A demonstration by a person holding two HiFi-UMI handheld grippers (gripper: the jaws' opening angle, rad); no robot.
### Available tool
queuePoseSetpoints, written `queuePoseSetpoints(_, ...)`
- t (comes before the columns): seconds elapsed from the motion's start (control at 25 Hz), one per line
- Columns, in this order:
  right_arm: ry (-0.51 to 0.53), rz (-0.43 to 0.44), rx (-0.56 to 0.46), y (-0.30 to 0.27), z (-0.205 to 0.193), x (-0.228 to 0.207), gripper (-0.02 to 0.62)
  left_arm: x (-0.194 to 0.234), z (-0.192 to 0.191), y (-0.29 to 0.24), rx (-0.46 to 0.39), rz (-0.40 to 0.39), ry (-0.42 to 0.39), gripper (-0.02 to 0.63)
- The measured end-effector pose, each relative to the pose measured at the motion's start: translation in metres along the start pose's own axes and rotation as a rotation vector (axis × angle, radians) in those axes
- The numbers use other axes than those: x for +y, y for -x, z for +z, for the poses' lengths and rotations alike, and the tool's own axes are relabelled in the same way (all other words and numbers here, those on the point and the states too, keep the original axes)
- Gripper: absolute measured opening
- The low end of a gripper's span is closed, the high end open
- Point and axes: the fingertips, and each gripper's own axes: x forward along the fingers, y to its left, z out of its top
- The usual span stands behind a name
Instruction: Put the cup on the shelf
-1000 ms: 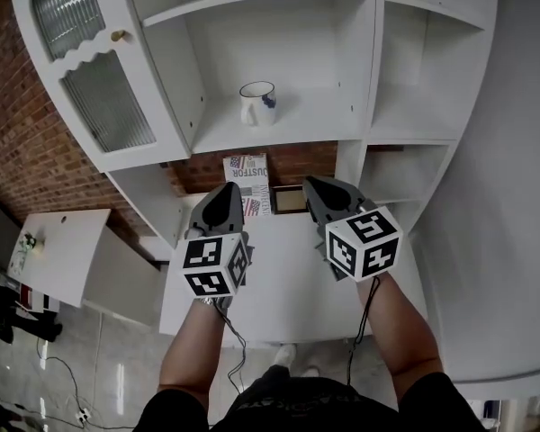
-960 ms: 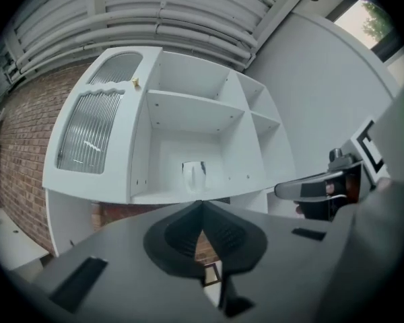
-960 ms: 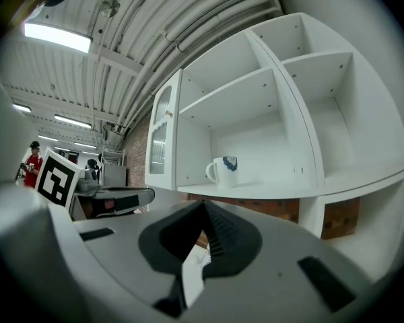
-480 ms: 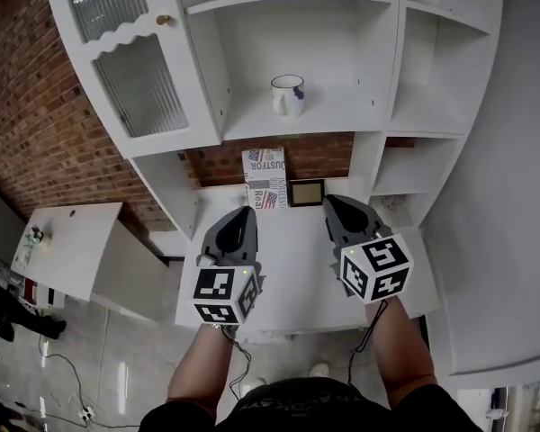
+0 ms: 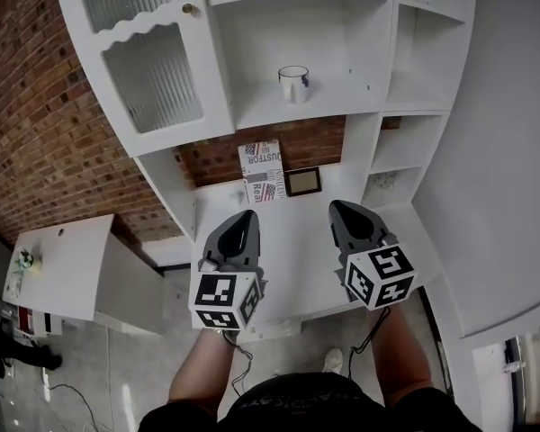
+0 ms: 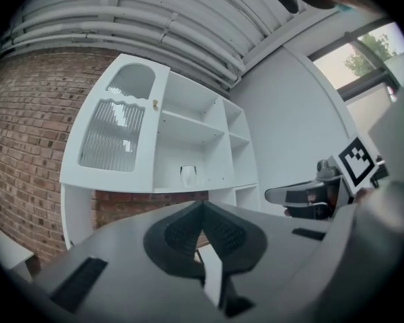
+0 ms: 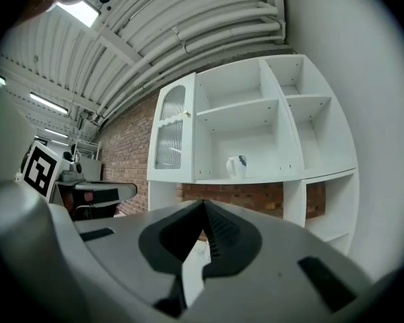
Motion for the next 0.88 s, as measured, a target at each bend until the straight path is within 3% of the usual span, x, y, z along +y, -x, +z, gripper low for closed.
queuePoseSetpoints(0.36,-0.005,-0.069,0.033,0.028,-0.019,0.043,0.000,-0.001,-0.008,0.038,-0.003,-0.094,0.014,0.005)
queuePoseSetpoints(0.88,0.003,-0.099,0.035,0.051,-0.018,0.072,0.000,-0.001,-0.004,0.071,-0.025,-0.128,0.024,0.005)
